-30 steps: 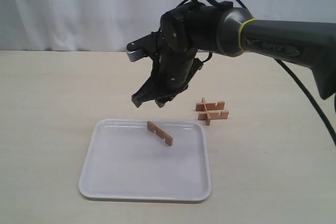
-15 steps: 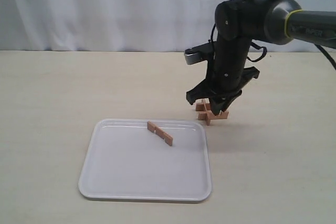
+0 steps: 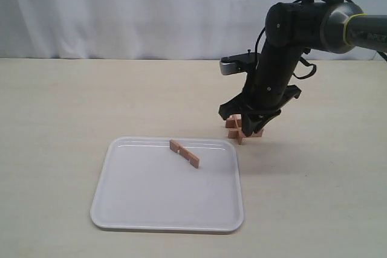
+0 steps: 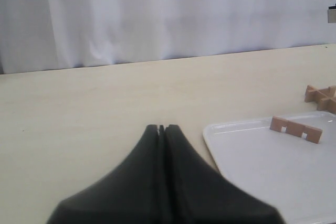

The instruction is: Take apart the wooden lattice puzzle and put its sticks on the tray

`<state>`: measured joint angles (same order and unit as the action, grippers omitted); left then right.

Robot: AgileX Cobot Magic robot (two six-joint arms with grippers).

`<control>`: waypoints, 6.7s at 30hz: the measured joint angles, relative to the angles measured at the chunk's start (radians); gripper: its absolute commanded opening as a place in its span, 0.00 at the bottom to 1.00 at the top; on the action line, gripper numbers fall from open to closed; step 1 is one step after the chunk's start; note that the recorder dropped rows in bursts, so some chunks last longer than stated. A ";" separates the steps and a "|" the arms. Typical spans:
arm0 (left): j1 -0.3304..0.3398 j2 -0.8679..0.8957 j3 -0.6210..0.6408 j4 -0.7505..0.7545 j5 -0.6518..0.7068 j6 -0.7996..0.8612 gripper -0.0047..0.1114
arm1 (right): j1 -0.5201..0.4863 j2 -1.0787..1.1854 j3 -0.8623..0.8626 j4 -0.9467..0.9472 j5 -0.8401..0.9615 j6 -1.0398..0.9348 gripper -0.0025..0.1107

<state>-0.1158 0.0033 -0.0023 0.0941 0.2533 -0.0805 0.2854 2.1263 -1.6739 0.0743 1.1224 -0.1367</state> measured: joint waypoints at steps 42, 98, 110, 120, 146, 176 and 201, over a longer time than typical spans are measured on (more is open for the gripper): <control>0.000 0.000 0.000 0.000 0.000 0.000 0.04 | 0.000 0.083 0.028 -0.016 -0.120 0.233 0.35; 0.000 0.000 0.000 0.000 0.000 0.000 0.04 | -0.062 0.089 0.026 0.000 -0.139 0.253 0.06; 0.000 0.000 0.000 0.000 0.000 0.000 0.04 | -0.062 0.070 0.026 -0.004 -0.125 0.253 0.06; 0.000 0.000 0.000 0.000 0.000 0.000 0.04 | -0.062 0.009 0.026 -0.006 -0.102 0.253 0.06; 0.000 0.000 0.000 0.000 0.000 0.000 0.04 | -0.060 0.001 0.026 0.282 0.018 -0.182 0.06; 0.000 0.000 0.000 0.000 0.000 0.000 0.04 | 0.325 0.022 0.026 0.131 -0.100 -0.278 0.06; 0.000 0.000 0.000 0.000 0.000 0.000 0.04 | 0.325 0.103 0.026 0.127 -0.150 -0.264 0.52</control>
<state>-0.1158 0.0033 -0.0023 0.0941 0.2533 -0.0805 0.6107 2.2295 -1.6480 0.2014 0.9727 -0.4003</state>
